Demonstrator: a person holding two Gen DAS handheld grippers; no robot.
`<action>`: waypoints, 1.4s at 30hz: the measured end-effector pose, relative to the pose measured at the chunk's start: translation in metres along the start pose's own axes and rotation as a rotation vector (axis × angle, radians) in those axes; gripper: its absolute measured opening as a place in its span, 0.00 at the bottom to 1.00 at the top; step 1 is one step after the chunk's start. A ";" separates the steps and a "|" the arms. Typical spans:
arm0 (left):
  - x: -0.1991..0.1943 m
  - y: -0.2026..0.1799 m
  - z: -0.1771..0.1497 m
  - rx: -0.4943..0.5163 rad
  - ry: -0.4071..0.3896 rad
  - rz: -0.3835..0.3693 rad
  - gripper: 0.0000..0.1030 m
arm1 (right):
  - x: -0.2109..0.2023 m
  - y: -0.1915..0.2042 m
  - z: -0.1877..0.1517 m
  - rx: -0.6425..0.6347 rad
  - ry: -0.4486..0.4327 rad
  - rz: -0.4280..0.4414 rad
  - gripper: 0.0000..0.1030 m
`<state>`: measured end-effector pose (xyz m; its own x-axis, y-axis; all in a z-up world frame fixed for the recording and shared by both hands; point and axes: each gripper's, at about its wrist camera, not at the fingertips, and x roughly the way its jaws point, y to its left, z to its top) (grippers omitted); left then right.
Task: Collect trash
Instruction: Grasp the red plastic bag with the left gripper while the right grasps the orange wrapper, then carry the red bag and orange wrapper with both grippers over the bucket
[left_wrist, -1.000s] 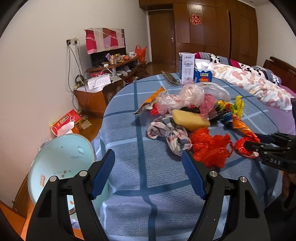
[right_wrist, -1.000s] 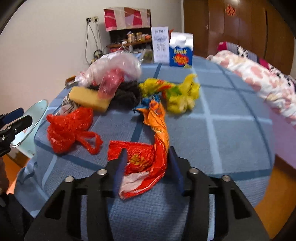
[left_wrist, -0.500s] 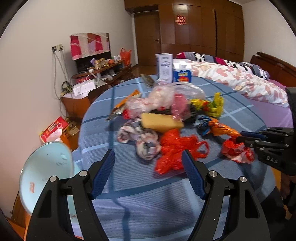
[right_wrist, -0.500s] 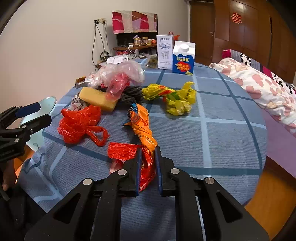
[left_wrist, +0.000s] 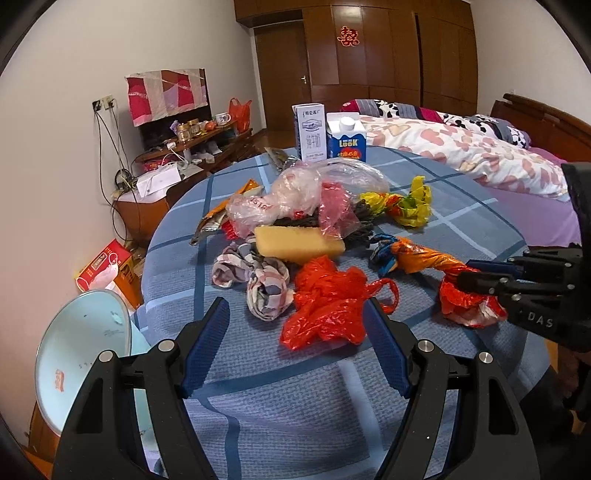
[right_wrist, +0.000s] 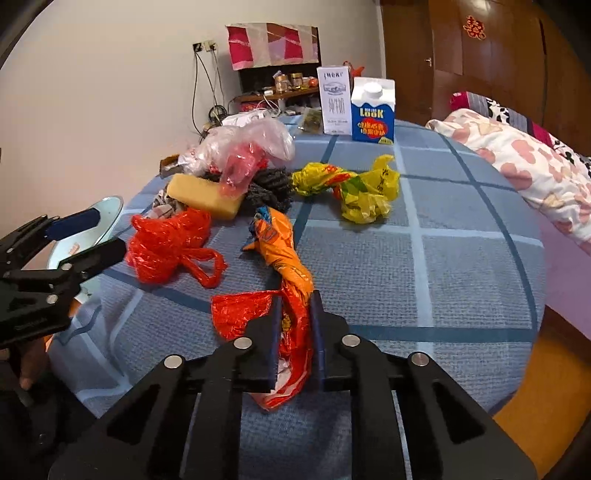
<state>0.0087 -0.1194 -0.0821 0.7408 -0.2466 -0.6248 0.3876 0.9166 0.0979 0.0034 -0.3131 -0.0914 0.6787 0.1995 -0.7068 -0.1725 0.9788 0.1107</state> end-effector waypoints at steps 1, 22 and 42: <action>0.001 -0.001 0.000 0.004 0.001 -0.003 0.71 | -0.002 0.000 -0.001 -0.003 -0.004 -0.005 0.14; -0.027 -0.004 0.009 0.070 -0.018 -0.099 0.02 | -0.052 -0.005 0.012 0.002 -0.152 0.003 0.13; -0.065 0.083 -0.003 -0.009 -0.051 0.090 0.02 | -0.044 0.068 0.062 -0.101 -0.224 0.136 0.13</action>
<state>-0.0088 -0.0262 -0.0352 0.7995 -0.1784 -0.5736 0.3135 0.9384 0.1451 0.0062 -0.2525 -0.0100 0.7834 0.3453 -0.5168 -0.3356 0.9348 0.1160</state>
